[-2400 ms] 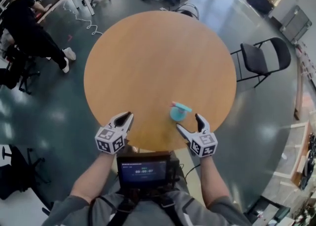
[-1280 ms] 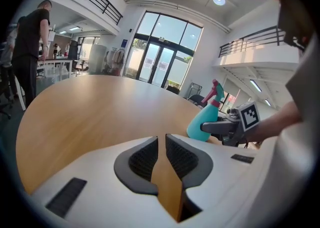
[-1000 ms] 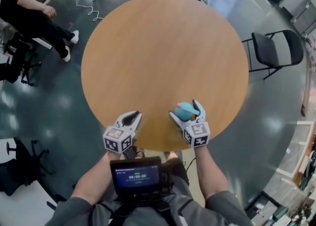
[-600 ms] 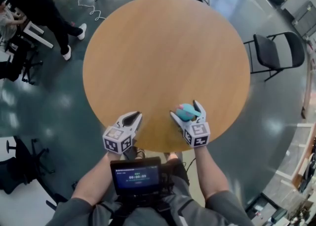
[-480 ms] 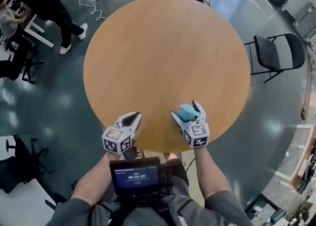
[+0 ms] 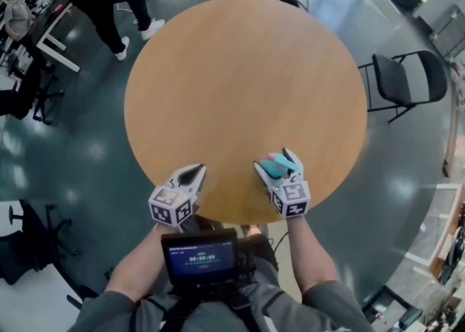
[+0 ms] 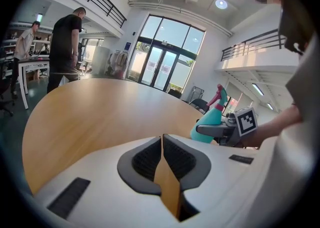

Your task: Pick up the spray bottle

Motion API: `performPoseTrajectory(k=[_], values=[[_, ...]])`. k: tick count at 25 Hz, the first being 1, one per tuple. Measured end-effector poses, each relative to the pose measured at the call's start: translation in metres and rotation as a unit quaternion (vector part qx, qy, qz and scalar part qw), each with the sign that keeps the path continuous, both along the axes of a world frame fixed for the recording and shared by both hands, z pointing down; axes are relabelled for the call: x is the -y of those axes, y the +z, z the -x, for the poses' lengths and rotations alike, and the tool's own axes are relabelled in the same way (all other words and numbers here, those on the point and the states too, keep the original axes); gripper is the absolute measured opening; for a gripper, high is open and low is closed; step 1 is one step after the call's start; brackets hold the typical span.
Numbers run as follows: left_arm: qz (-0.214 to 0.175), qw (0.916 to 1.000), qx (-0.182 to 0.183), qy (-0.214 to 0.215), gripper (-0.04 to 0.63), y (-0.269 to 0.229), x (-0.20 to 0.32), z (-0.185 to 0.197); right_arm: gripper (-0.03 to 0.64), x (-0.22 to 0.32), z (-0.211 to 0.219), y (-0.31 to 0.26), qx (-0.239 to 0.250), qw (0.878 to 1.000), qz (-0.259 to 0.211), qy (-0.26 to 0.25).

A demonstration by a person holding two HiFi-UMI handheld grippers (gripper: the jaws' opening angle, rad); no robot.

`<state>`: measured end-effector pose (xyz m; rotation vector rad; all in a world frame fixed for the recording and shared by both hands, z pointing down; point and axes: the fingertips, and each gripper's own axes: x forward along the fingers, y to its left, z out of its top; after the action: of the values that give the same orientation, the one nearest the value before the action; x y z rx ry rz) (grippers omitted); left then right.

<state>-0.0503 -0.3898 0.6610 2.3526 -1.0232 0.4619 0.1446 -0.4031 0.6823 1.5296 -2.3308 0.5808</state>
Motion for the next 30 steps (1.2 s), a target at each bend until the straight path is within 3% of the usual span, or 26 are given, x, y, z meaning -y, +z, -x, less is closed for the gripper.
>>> performPoseTrajectory(k=[7,15,19,30], values=[[-0.018,0.9996,-0.018,0.009,0.005,-0.022,0.005,-0.005,0.442,0.006,-0.002,-0.043,0.019,1.000,-0.020,-0.006],[-0.058,0.9973,-0.045,0.003,0.005,-0.067,0.014,-0.001,0.442,0.008,-0.001,-0.113,0.006,0.998,-0.059,-0.011],[-0.083,0.9962,-0.019,0.020,0.005,-0.087,0.013,-0.001,0.442,0.001,0.001,-0.151,-0.008,0.997,-0.081,-0.010],[-0.145,0.9868,-0.072,0.006,0.004,-0.159,0.013,0.003,0.440,-0.018,0.001,-0.219,0.005,0.995,-0.100,-0.008]])
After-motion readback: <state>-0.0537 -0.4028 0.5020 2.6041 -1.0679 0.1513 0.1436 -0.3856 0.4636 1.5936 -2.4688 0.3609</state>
